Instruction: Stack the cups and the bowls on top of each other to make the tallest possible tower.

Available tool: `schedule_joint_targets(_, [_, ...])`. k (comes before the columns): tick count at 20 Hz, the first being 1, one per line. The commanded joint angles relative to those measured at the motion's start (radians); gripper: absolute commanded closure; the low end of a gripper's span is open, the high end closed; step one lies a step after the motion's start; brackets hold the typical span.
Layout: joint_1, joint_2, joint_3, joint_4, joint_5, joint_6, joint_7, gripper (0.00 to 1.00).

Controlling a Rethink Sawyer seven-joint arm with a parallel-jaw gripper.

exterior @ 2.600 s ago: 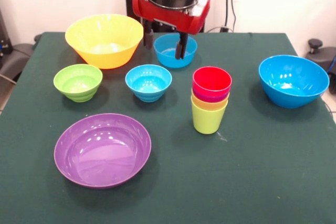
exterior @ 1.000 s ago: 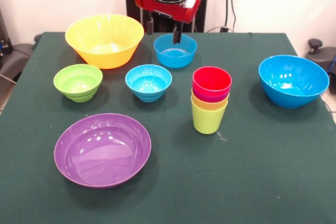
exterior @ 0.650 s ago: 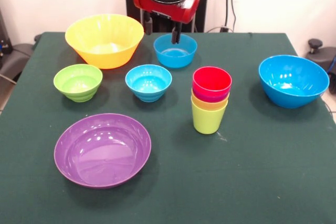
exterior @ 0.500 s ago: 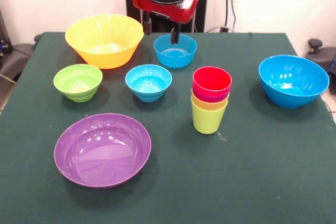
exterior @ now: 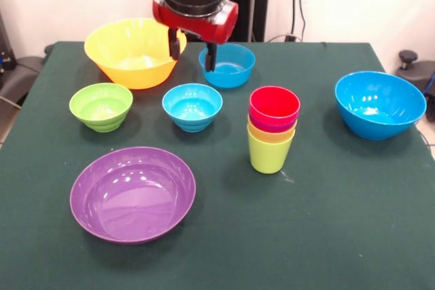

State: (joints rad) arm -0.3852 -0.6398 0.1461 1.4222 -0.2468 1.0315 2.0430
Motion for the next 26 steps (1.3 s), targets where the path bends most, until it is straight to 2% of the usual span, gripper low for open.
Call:
schedule_joint_targets(1, [-0.016,0.094,0.077,0.112,-0.102,-0.168,-0.145,0.0])
schedule_joint_targets(4, [-0.011,0.109,0.07,0.13,-0.097,-0.242,-0.097,0.0])
schedule_joint_targets(9, [0.015,0.121,0.046,0.136,-0.086,-0.297,-0.032,0.0])
schedule_joint_targets(16, [0.05,0.117,0.015,0.14,-0.065,-0.299,0.007,0.0])
schedule_joint_targets(26, [0.049,0.12,0.008,0.155,-0.062,-0.33,0.008,0.0])
